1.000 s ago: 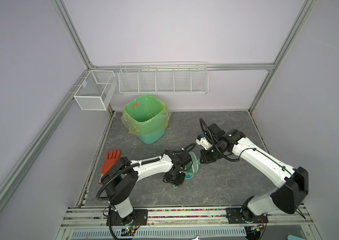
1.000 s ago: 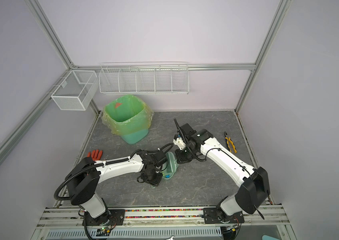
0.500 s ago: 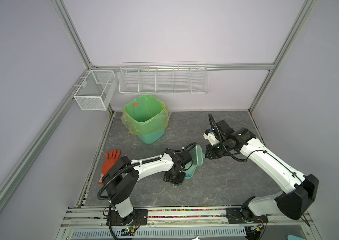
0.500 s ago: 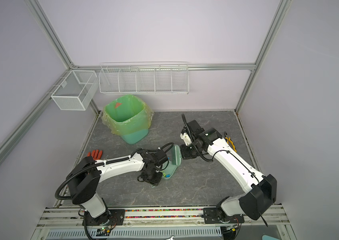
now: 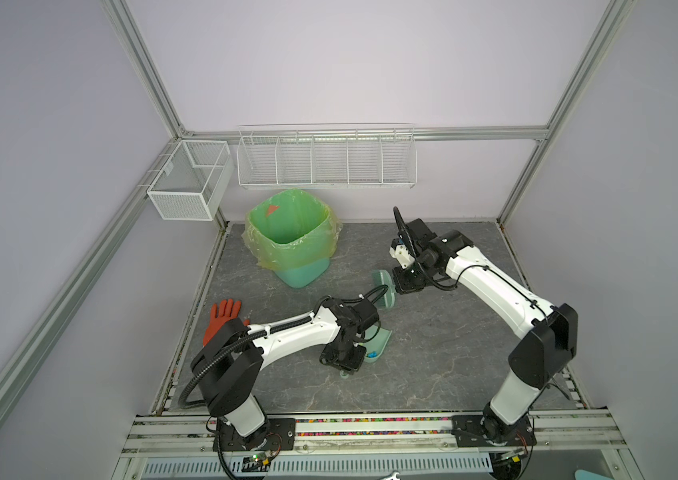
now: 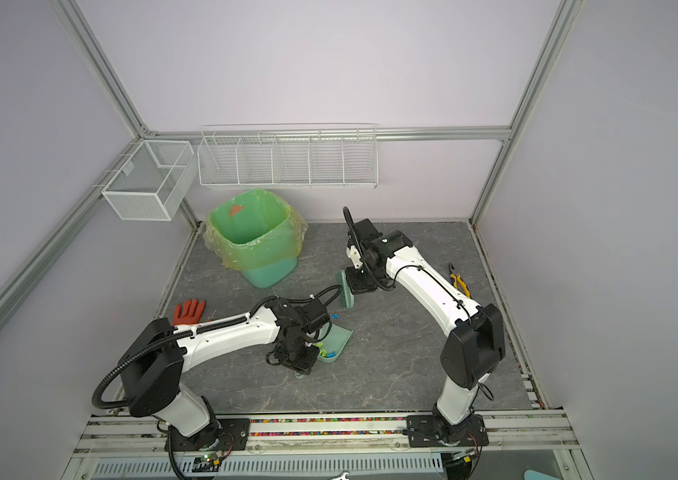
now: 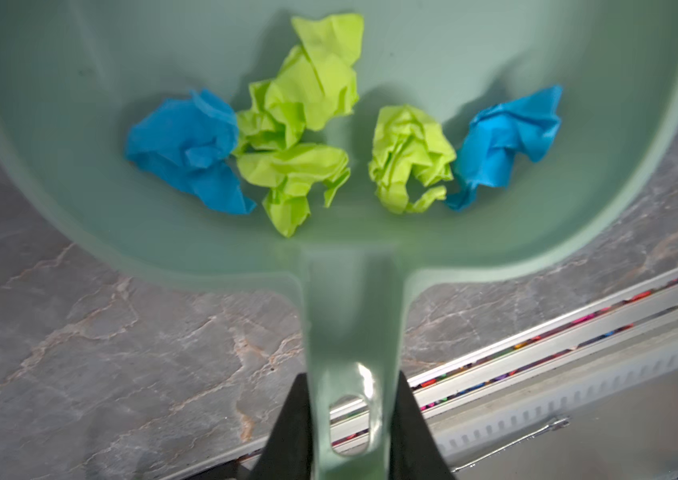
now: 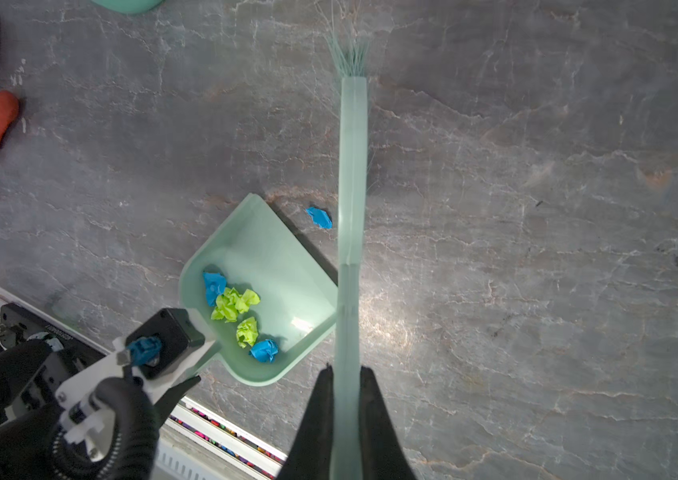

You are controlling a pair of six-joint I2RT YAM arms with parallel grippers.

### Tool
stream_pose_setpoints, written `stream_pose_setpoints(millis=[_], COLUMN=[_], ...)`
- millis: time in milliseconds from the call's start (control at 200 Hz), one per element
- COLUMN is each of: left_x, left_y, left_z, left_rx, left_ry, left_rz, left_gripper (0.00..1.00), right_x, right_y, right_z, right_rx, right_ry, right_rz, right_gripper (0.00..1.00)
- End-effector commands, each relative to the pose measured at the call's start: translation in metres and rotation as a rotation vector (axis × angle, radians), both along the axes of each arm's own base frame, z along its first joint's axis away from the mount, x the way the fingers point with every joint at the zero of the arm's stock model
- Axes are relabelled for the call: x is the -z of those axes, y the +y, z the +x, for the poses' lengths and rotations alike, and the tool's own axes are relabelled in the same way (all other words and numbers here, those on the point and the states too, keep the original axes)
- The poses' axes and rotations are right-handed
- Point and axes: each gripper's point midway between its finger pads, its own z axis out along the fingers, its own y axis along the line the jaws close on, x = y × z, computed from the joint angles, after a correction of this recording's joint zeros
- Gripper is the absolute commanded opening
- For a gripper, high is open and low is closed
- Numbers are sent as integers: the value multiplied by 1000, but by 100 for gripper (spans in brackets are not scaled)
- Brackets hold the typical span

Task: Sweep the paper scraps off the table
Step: 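Sweep the remaining scraps into the mint dustpan with the right gripper's brush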

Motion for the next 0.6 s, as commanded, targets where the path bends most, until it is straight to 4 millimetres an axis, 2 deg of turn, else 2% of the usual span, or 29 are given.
stream_pose_setpoints(millis=[0, 220, 450, 595], left_x=[6, 12, 16, 14], left_y=[10, 6, 4, 5], left_z=[0, 7, 12, 17], left_rx=[23, -9, 0, 1], left_ry=[25, 34, 50, 43], left_rz=[46, 24, 30, 31], left_gripper=[0, 0, 0, 0], right_x=[-6, 11, 24, 25], right_y=[0, 7, 19, 20], right_z=[7, 10, -3, -21], right_rx=[-26, -40, -69, -89], right_ry=[-22, 12, 85, 103], right_rz=[-11, -11, 14, 8], right_gripper=[7, 7, 7, 7])
